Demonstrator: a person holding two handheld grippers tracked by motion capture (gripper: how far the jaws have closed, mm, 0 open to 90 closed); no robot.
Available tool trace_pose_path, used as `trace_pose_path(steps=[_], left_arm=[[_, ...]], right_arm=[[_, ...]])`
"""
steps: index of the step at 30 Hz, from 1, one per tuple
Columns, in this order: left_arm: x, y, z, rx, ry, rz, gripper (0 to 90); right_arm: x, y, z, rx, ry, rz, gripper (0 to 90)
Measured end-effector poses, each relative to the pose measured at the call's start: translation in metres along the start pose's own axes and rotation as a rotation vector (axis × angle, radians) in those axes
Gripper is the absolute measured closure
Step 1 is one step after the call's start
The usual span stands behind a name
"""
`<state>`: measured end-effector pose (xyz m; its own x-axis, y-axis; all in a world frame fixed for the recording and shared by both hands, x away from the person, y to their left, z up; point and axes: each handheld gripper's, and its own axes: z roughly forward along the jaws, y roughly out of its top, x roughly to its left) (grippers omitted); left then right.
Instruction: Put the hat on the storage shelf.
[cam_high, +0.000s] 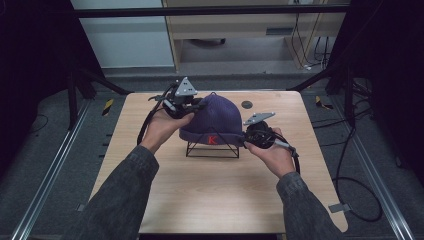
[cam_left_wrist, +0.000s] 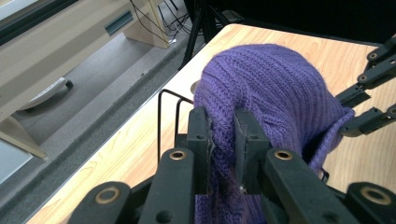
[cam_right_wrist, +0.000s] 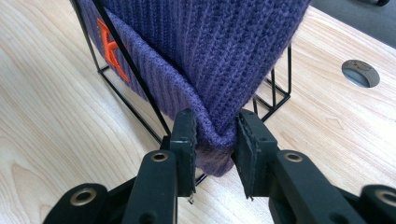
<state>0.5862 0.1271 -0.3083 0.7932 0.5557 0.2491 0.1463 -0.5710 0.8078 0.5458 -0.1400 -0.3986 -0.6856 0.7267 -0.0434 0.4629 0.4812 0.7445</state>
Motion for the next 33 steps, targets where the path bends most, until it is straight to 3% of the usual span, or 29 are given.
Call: trace_pose_path(steps=[12,23,27,33], left_arm=[[-0.004,-0.017,0.004,0.022,-0.007,-0.006,78.2],[-0.008,-0.022,0.007,0.042,-0.02,0.006,78.2],[-0.01,-0.028,0.009,0.039,-0.018,-0.006,78.2],[-0.011,-0.034,0.01,0.047,-0.022,-0.013,78.1]], right_arm=[[-0.001,-0.011,0.017,0.035,-0.004,0.016,67.6],[-0.001,-0.014,0.024,0.07,-0.001,0.018,69.0],[0.0,-0.016,0.025,0.059,0.017,0.039,68.9],[0.002,-0.018,0.026,0.073,0.007,0.037,68.5]])
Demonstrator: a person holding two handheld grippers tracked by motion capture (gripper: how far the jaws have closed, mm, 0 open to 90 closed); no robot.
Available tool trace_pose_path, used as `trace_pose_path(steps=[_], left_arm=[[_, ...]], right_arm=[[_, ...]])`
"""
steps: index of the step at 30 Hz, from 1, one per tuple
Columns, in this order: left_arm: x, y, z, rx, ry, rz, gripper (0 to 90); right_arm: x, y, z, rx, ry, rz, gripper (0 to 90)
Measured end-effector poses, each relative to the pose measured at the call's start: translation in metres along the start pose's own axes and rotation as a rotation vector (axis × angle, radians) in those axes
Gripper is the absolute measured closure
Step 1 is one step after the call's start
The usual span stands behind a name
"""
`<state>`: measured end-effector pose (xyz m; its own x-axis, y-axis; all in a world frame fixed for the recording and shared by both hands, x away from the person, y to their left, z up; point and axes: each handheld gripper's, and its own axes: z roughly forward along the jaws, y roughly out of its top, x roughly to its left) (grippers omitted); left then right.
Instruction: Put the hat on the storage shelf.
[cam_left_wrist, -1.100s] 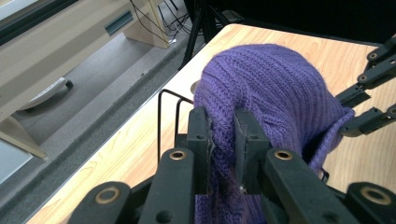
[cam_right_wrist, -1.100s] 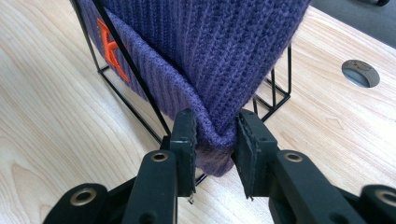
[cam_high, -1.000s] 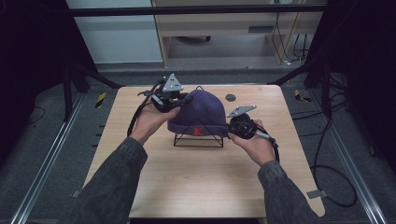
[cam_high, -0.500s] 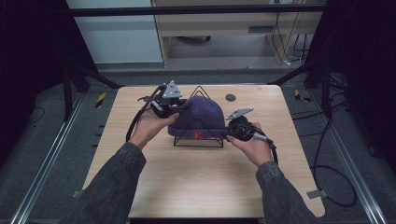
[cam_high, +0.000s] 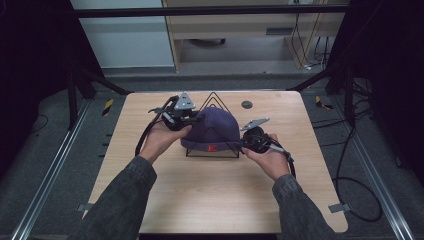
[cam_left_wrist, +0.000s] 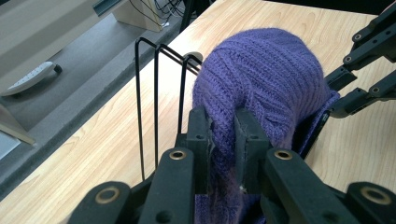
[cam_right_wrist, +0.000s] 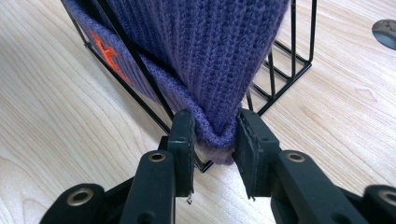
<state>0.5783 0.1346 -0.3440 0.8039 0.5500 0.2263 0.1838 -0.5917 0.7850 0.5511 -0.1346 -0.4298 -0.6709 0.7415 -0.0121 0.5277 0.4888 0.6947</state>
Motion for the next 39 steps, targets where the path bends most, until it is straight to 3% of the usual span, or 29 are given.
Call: trace_pose_path(steps=[11,24,39], left_arm=[[0.0,-0.008,0.003,0.014,-0.003,-0.01,77.0],[0.0,-0.011,0.005,0.034,0.003,-0.031,69.0],[0.001,-0.003,-0.007,0.015,0.022,-0.044,65.3]], right_arm=[[0.0,-0.002,0.003,0.017,0.006,0.011,66.8],[0.003,-0.003,0.001,0.018,0.005,0.012,63.7],[0.005,-0.002,-0.018,-0.031,-0.009,0.017,63.0]])
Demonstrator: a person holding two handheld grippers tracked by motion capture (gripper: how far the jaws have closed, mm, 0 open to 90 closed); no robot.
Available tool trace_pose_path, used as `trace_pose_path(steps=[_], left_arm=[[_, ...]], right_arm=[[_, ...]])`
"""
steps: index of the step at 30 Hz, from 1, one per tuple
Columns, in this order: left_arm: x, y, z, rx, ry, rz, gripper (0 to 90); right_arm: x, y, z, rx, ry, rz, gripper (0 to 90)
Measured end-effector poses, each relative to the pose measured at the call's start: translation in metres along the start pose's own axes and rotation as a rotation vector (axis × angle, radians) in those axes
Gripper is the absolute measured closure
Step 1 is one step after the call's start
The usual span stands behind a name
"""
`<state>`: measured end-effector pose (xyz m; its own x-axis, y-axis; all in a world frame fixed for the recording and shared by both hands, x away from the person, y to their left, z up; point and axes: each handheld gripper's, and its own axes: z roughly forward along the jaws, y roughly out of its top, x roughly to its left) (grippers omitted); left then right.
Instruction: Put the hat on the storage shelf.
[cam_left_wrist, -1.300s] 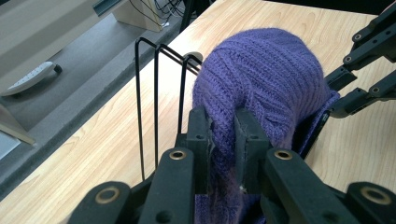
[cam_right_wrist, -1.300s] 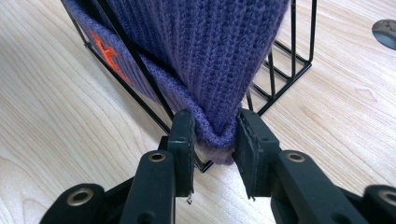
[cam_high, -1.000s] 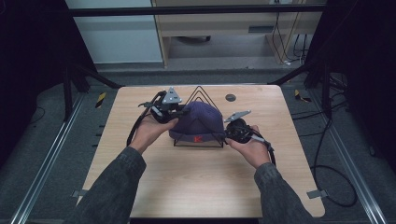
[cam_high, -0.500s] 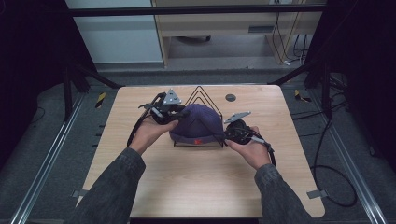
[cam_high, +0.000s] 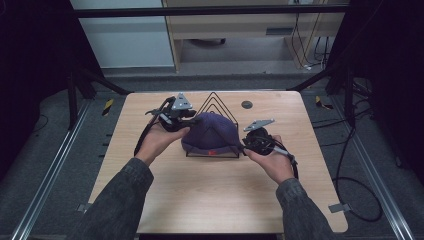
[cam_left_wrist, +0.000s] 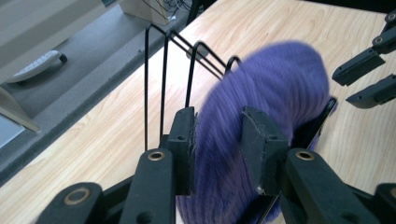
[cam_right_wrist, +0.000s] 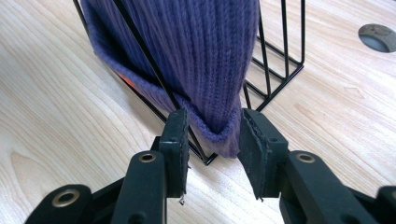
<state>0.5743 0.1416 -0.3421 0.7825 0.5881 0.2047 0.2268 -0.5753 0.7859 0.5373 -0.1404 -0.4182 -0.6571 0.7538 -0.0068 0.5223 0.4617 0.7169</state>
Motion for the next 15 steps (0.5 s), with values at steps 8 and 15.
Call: trace_pose_path(steps=[8,15], left_arm=[[-0.002,0.005,-0.01,-0.013,0.018,-0.004,63.9],[-0.006,0.002,-0.018,-0.015,0.037,-0.006,59.2]], right_arm=[[0.005,0.0,-0.011,-0.019,-0.007,-0.002,62.5],[0.014,0.0,-0.019,-0.048,-0.004,-0.009,61.5]])
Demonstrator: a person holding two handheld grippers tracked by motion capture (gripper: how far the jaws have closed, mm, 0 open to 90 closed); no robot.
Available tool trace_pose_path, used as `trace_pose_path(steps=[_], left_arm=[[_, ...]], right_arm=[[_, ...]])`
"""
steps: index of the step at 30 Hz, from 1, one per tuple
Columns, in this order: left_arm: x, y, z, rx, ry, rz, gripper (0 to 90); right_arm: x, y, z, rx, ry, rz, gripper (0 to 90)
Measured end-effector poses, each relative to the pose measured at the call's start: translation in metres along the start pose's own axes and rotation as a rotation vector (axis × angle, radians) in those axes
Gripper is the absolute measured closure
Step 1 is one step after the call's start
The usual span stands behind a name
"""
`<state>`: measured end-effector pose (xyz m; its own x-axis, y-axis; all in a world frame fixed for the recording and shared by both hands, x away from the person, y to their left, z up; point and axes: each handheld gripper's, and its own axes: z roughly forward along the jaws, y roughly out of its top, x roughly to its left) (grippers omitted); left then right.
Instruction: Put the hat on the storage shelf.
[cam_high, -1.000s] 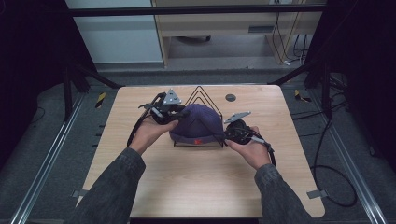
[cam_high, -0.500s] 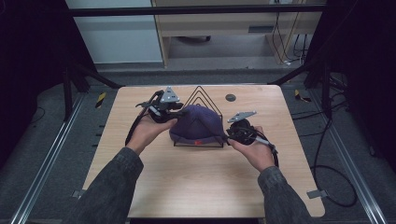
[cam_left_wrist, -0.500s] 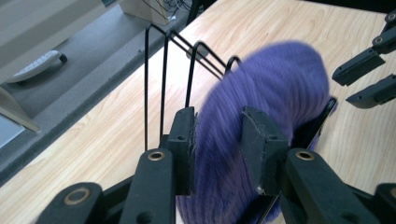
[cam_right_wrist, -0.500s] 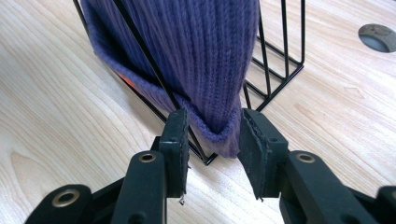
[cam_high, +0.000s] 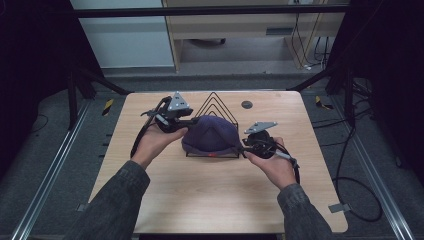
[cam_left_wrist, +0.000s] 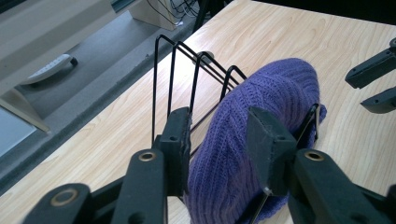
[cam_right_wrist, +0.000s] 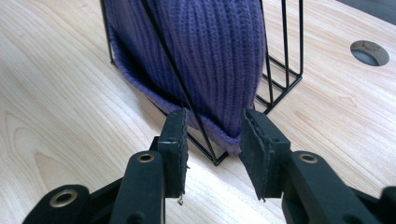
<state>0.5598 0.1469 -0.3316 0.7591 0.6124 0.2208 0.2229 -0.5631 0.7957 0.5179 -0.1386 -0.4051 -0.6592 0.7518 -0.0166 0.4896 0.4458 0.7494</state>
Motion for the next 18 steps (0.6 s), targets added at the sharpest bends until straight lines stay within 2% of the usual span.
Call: trace_pose_path(steps=[7,8,11,15,18], left_arm=[[-0.006,0.0,-0.006,-0.009,0.019,0.003,49.4],[-0.006,0.0,-0.007,-0.002,0.018,0.014,48.1],[-0.01,0.0,-0.009,-0.016,0.011,0.007,43.8],[-0.017,0.0,-0.01,-0.011,0.003,0.004,34.4],[-0.021,-0.002,-0.013,-0.008,-0.001,-0.021,24.3]], right_arm=[[0.007,0.001,-0.005,-0.021,0.006,-0.005,59.9],[0.008,0.002,-0.006,-0.024,0.007,-0.006,59.5],[0.011,0.004,-0.008,-0.034,0.009,-0.004,57.2],[0.013,0.007,-0.009,-0.043,0.004,-0.002,49.8],[0.016,0.008,-0.013,-0.061,-0.007,0.006,38.7]])
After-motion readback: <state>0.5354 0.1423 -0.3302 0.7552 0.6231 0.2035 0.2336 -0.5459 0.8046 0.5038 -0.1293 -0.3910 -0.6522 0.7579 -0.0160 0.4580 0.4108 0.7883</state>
